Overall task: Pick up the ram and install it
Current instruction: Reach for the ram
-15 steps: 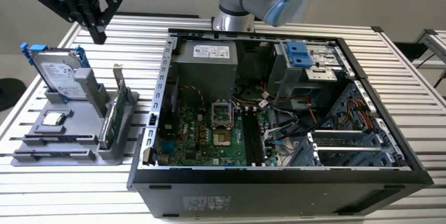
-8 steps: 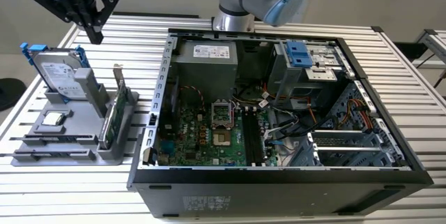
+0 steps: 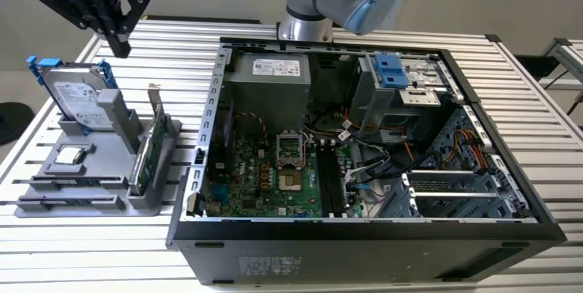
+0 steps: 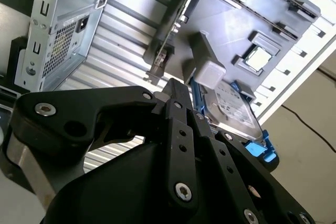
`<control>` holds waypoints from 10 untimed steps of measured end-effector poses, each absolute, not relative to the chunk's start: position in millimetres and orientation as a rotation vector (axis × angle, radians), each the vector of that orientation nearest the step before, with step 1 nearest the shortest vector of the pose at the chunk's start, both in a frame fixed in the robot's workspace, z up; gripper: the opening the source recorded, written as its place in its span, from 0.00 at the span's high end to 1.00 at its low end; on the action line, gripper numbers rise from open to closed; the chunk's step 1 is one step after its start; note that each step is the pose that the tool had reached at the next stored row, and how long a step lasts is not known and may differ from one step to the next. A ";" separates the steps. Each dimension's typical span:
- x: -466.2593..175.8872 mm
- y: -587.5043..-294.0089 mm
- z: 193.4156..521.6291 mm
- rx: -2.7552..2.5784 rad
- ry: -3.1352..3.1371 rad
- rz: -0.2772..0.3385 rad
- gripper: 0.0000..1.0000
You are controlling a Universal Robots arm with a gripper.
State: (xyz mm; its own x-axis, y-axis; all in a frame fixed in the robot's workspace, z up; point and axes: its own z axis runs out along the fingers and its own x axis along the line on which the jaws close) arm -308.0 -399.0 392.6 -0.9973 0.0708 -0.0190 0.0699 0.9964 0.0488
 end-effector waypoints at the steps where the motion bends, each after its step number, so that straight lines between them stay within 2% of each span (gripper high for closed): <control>1: -308.6 -399.0 392.6 0.110 3.118 0.075 1.00; 10: -315.0 -399.0 392.6 0.110 3.118 0.075 1.00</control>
State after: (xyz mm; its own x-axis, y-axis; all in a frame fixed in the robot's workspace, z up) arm -315.0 -399.0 392.6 -0.9973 0.0709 -0.0190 0.0699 0.9964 0.0488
